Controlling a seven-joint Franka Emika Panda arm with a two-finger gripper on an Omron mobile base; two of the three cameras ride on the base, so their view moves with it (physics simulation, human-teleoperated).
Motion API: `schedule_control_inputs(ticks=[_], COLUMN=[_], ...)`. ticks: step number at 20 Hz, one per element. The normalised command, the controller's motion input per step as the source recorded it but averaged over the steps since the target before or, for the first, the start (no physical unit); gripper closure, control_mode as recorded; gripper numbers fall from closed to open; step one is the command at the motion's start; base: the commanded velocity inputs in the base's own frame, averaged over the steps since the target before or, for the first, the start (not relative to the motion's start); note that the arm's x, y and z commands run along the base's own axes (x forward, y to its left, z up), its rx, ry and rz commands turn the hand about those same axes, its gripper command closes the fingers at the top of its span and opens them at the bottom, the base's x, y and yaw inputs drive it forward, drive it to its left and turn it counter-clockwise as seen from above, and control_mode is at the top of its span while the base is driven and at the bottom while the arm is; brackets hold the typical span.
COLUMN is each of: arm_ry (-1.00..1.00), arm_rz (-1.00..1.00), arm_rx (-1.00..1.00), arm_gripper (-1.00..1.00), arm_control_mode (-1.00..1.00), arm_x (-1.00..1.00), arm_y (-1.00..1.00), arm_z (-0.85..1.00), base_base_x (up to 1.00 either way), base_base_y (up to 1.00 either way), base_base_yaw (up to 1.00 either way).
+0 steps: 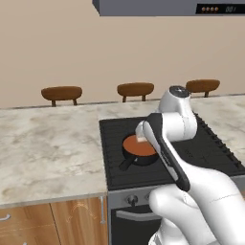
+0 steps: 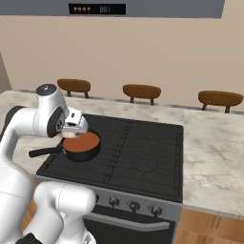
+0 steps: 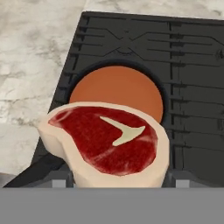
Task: Retrieve the steak from the fridge and place it on the saucepan with marinade on the stove.
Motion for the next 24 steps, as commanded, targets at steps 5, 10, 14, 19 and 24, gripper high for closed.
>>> schedule_control_inputs(ticks=[5,10,14,19,24], arm_ry=[0.1,0.04,0.02,0.04,0.08], arm_rz=[0.0,0.0,0.0,0.0,0.0], arm_rx=[0.0,0.0,0.0,0.0,0.0], arm_gripper=[1.0,1.0,1.0,1.0,1.0], arm_control_mode=[-1.0,-1.0,-1.0,-1.0,-1.0], arm_x=[0.17,0.32,0.4,0.45,0.51], arm_y=[0.0,0.0,0.0,0.0,0.01], arm_z=[-0.28,-0.08,-0.11,-0.25,-0.25], base_base_x=[0.0,0.0,0.0,0.0,0.0], base_base_y=[0.0,0.0,0.0,0.0,0.0], base_base_yaw=[0.0,0.0,0.0,0.0,0.0])
